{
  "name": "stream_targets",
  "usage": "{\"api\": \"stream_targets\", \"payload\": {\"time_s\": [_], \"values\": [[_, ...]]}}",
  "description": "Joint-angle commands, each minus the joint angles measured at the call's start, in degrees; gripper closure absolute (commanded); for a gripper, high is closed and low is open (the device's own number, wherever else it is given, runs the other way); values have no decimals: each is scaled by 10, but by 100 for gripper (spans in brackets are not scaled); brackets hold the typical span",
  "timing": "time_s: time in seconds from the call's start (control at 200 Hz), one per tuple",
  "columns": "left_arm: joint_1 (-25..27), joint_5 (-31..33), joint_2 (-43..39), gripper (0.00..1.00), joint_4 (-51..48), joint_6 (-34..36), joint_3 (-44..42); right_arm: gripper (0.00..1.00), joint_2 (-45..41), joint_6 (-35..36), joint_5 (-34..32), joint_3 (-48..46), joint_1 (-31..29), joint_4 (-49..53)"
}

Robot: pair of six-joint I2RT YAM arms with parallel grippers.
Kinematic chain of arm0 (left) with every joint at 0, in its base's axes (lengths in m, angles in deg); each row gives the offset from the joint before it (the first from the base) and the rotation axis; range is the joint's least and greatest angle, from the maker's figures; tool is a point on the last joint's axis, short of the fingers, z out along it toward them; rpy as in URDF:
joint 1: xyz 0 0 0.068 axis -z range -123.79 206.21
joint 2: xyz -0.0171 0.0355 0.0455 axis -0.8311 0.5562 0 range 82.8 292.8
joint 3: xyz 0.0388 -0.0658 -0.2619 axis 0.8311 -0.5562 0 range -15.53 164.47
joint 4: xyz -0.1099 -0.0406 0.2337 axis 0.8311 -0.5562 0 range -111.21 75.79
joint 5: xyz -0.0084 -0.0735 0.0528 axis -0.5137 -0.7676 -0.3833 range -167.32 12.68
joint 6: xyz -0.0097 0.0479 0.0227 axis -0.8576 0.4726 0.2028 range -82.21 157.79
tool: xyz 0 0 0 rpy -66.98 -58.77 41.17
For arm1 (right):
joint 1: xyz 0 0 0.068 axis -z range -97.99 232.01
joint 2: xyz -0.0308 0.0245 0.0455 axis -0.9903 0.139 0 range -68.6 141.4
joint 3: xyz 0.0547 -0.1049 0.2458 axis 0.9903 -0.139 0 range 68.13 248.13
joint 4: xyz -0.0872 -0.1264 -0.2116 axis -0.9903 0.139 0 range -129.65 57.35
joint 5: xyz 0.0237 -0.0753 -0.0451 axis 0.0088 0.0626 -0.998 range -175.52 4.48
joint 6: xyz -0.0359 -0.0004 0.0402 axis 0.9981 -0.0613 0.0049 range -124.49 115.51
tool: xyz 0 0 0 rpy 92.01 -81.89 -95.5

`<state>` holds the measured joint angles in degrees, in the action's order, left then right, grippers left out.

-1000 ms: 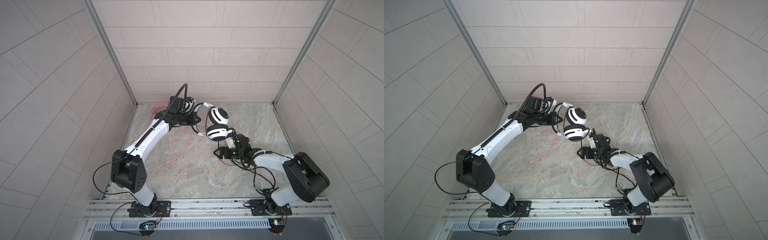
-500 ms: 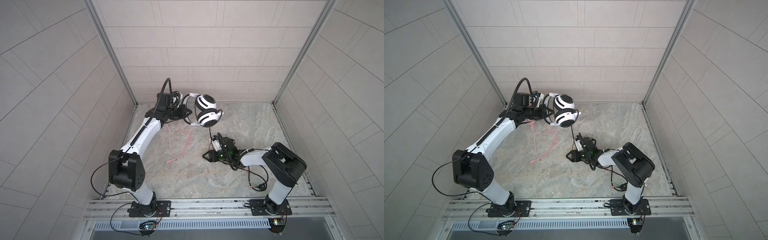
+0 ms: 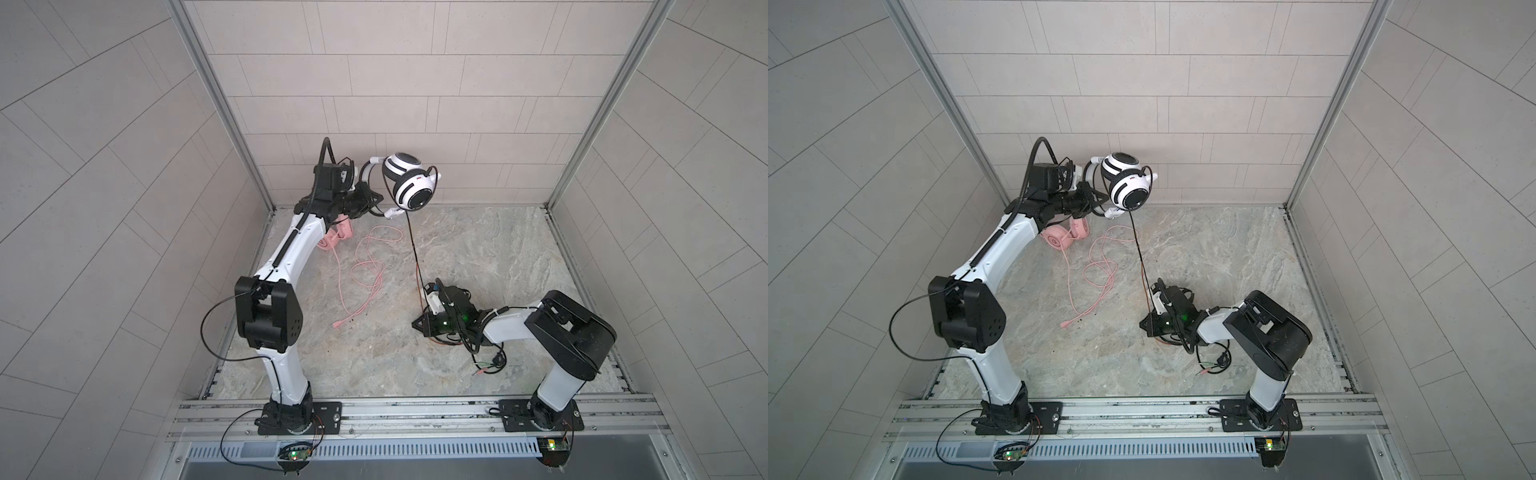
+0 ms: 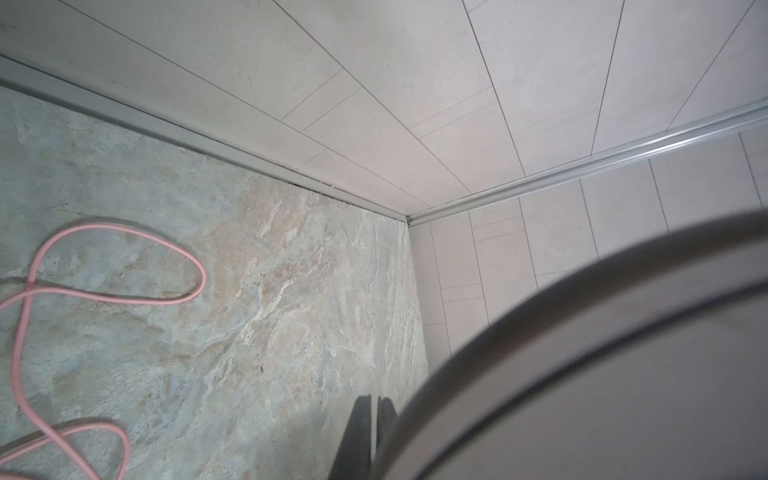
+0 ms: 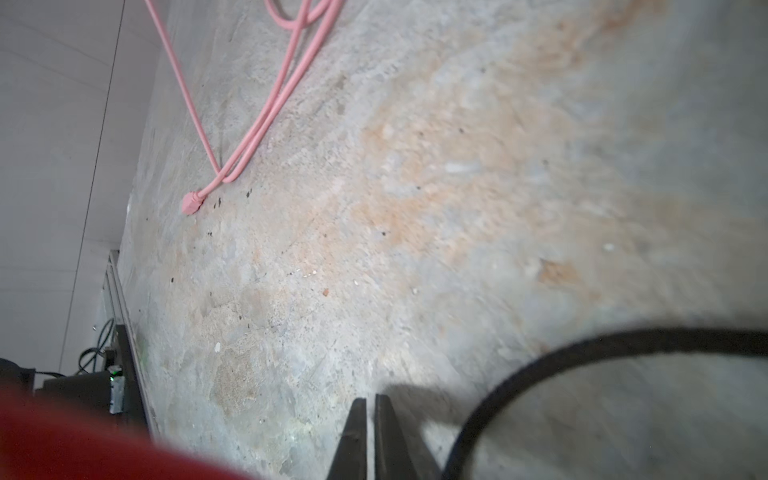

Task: Wrap the headphones
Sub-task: 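Grasp the black cable lower down with the right gripper while left gripper raises the headset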

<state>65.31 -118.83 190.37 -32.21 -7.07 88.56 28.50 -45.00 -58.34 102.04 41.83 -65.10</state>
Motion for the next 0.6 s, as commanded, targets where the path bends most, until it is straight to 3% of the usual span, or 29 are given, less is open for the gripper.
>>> {"api": "stream_targets", "payload": {"time_s": [0.0, 0.27, 0.595], "values": [[-11, -10, 6, 100, 8, -51, 88, 100, -42, 11, -26, -5, -2, 69], [-22, -3, 67, 100, -37, -72, 223, 100, -124, 51, -47, 0, 1, 190], [-32, 18, 88, 100, -52, -94, 276, 100, -223, 50, -43, -26, 2, 261]]}}
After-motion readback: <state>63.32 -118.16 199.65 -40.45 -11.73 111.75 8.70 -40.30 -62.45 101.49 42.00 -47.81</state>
